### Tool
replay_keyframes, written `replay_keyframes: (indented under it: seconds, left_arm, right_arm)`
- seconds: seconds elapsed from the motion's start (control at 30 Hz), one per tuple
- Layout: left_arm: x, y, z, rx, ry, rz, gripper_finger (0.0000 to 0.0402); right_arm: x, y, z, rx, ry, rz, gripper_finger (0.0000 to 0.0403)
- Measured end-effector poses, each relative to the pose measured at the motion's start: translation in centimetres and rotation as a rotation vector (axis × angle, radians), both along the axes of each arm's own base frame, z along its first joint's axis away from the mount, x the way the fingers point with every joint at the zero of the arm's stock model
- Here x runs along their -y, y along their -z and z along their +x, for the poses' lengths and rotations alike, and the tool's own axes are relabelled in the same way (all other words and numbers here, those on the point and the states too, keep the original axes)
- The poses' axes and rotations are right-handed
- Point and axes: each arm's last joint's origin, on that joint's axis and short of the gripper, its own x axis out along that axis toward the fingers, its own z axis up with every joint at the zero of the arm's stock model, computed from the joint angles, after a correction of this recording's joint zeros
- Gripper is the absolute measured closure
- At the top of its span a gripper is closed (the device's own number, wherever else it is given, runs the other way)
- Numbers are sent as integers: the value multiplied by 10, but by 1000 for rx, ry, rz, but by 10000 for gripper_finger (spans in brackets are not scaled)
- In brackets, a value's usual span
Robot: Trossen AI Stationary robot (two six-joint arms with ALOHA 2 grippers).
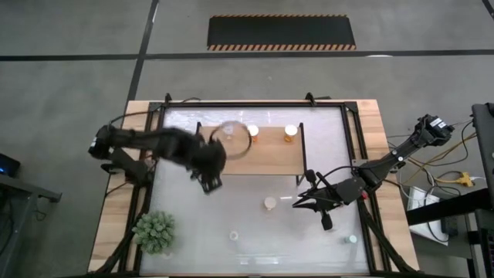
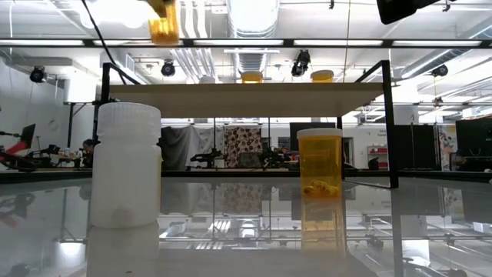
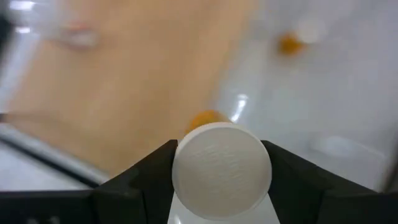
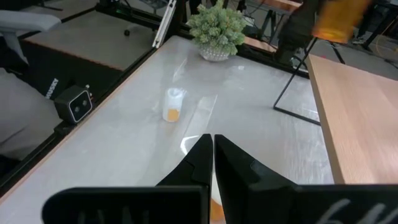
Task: Pick and place medicine bottles onto shelf by color
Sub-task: Put the orange pill bottle on the shelf
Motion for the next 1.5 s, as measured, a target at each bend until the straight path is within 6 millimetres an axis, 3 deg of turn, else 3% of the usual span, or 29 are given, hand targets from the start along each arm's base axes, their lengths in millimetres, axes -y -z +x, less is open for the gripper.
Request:
replay_keyframes:
  seconds: [0.33, 0.57, 0.93, 1.5]
  left_arm:
    - [-97, 3, -3, -95, -48, 75, 204]
    - [-135, 8, -13, -133, -84, 70, 204]
    - [-144, 36, -13, -214, -96, 25, 204]
    - [-146, 54, -9, -216, -105, 26, 204]
  right_arm:
    - [0, 0, 0, 2, -3, -8, 394]
    - [0, 0, 0, 2, -4, -8, 394]
    - [0, 1, 0, -2, -3, -10, 394]
    - [0, 1, 0, -3, 1, -2, 394]
